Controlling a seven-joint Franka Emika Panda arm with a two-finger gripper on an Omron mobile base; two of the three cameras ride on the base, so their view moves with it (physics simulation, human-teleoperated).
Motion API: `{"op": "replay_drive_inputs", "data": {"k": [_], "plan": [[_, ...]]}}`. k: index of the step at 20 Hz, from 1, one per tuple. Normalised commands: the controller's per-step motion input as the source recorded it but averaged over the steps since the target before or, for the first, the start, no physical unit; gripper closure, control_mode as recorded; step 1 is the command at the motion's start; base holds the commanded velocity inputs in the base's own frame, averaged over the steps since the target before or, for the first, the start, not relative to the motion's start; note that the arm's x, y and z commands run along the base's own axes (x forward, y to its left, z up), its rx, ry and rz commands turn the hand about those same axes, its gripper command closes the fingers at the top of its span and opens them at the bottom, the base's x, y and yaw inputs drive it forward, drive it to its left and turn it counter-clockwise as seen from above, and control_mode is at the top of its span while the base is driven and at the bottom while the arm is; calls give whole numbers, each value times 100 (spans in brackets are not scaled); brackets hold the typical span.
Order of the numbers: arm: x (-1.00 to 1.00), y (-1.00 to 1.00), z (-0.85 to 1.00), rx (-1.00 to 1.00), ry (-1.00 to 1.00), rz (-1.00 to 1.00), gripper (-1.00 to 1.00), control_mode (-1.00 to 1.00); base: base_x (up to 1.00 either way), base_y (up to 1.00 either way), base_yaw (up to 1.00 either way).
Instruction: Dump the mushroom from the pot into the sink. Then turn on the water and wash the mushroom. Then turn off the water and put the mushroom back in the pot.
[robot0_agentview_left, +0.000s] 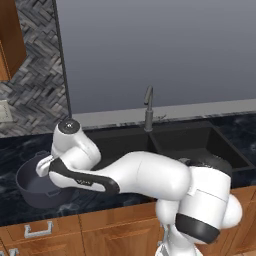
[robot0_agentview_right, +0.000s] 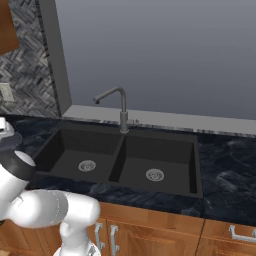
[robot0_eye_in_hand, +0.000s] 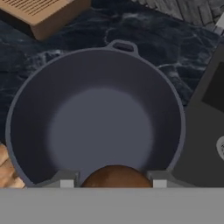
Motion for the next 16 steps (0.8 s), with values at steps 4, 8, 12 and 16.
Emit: {"op": "replay_drive_inputs", "data": {"k": [4, 8, 12, 16], "plan": [[19, 29, -31, 0, 3, 2, 100, -100, 0, 0, 0], [33, 20, -28, 0, 2, 1, 100, -100, 0, 0, 0], [31, 15, -32, 0, 2, 0, 100, -100, 0, 0, 0], [29, 21, -25, 0, 2, 0, 100, -100, 0, 0, 0]]}}
